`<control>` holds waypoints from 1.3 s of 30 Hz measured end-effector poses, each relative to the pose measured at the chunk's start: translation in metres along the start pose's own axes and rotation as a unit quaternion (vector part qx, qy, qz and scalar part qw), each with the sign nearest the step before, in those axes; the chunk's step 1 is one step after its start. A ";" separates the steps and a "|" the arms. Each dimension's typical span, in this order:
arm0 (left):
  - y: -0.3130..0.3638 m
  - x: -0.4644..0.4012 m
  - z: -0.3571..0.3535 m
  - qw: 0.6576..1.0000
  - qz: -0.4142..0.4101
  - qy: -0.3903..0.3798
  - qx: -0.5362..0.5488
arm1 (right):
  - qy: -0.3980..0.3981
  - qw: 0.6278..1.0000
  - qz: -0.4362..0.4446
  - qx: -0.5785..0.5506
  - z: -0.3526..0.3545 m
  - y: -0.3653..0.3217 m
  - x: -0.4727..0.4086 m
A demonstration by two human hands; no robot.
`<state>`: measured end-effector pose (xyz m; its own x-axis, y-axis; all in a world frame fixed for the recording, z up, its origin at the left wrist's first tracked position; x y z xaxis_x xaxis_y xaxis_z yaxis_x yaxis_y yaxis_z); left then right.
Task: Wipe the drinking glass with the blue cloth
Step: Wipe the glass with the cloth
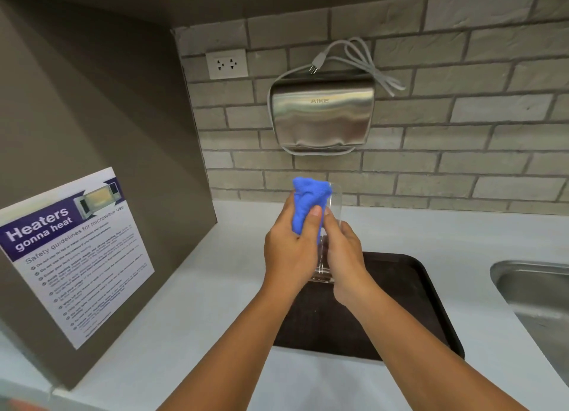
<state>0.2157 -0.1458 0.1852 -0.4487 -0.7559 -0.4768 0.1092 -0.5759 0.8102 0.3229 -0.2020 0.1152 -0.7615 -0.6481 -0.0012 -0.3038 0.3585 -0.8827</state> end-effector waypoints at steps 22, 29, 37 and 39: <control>-0.025 -0.014 -0.001 0.992 0.096 -0.002 0.080 | -0.037 0.999 -0.022 -0.030 -0.013 -0.024 -0.006; -0.063 -0.012 -0.021 0.931 0.300 -0.079 0.190 | -0.117 0.989 -0.054 -0.069 -0.024 -0.023 -0.004; -0.062 -0.017 -0.011 0.947 0.259 0.002 0.192 | 0.013 0.999 -0.018 -0.047 -0.002 -0.017 -0.013; -0.062 -0.017 -0.010 0.948 0.249 0.014 0.196 | 0.047 0.998 0.012 -0.028 0.007 -0.020 -0.015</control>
<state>0.2255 -0.1006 0.1392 -0.4041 -0.9147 -0.0059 -0.0398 0.0112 0.9991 0.3445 -0.2036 0.1296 -0.8186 -0.5738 0.0252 -0.3146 0.4113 -0.8555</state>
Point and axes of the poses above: each hand's wrist, its own x-axis away from the middle knuckle, its own z-axis out of the back of the hand, y = z × x, the point moved 10 cm from there along -x, towards the middle knuckle, and after that the axes turned 13 degrees about -x, right-handed, at the moved point
